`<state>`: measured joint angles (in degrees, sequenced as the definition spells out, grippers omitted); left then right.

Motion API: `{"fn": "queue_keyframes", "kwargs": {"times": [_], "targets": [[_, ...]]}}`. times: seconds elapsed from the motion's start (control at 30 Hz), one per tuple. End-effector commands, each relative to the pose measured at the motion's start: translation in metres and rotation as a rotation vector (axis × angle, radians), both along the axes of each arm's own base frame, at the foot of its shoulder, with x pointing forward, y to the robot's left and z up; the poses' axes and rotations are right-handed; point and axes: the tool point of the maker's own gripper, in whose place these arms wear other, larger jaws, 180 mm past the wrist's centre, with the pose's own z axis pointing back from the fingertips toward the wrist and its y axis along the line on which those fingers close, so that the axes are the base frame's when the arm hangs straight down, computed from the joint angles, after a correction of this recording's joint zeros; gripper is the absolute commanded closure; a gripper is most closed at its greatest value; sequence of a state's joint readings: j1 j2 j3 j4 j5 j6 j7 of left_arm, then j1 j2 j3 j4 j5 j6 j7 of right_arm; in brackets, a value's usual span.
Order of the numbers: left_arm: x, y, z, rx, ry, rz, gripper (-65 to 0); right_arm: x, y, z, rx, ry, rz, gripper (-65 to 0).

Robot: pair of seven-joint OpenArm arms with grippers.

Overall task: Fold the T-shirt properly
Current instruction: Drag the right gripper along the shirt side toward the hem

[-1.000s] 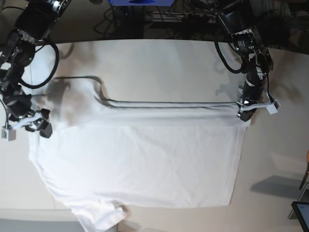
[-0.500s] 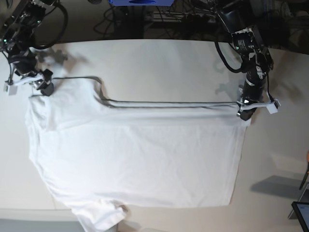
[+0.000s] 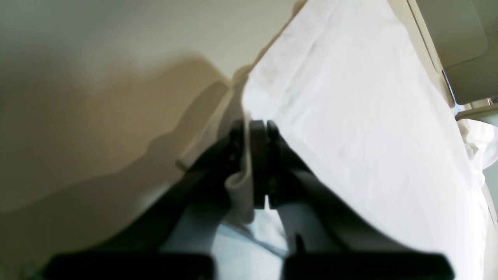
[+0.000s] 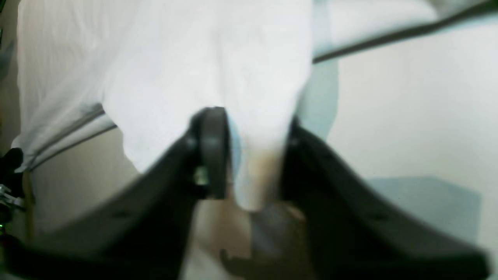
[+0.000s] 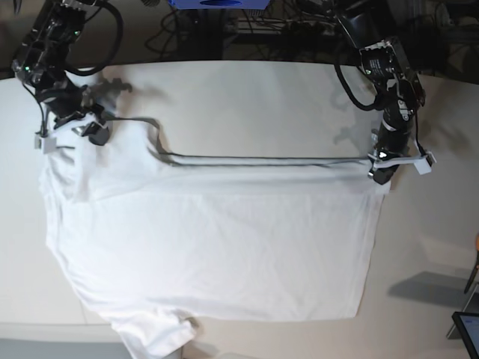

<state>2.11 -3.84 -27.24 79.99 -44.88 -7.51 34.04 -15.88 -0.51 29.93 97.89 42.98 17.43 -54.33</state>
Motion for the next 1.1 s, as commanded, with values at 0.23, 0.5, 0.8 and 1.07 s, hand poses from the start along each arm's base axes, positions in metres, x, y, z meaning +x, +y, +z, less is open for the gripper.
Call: {"fn": "queue_keyframes", "kwargs": {"times": [0.23,0.5,0.8,1.07], "targets": [[0.005,0.007,0.014,0.03,-0.038,0.003,0.0,0.007,0.004,0.016,-0.002,-0.046,0.011,-0.3],[0.005,0.007,0.014,0.03,-0.038,0.003,0.0,0.039,0.009,0.068,-0.06,-0.166,0.068,-0.3],[0.005,0.008,0.014,0.03,-0.038,0.004,0.0,0.087,0.013,0.092,-0.023,-0.245,0.081,-0.3],[0.004,0.008,0.013,0.031,-0.036,0.003,0.0,0.123,0.021,0.08,0.079,-0.223,0.079,-0.3]]}}
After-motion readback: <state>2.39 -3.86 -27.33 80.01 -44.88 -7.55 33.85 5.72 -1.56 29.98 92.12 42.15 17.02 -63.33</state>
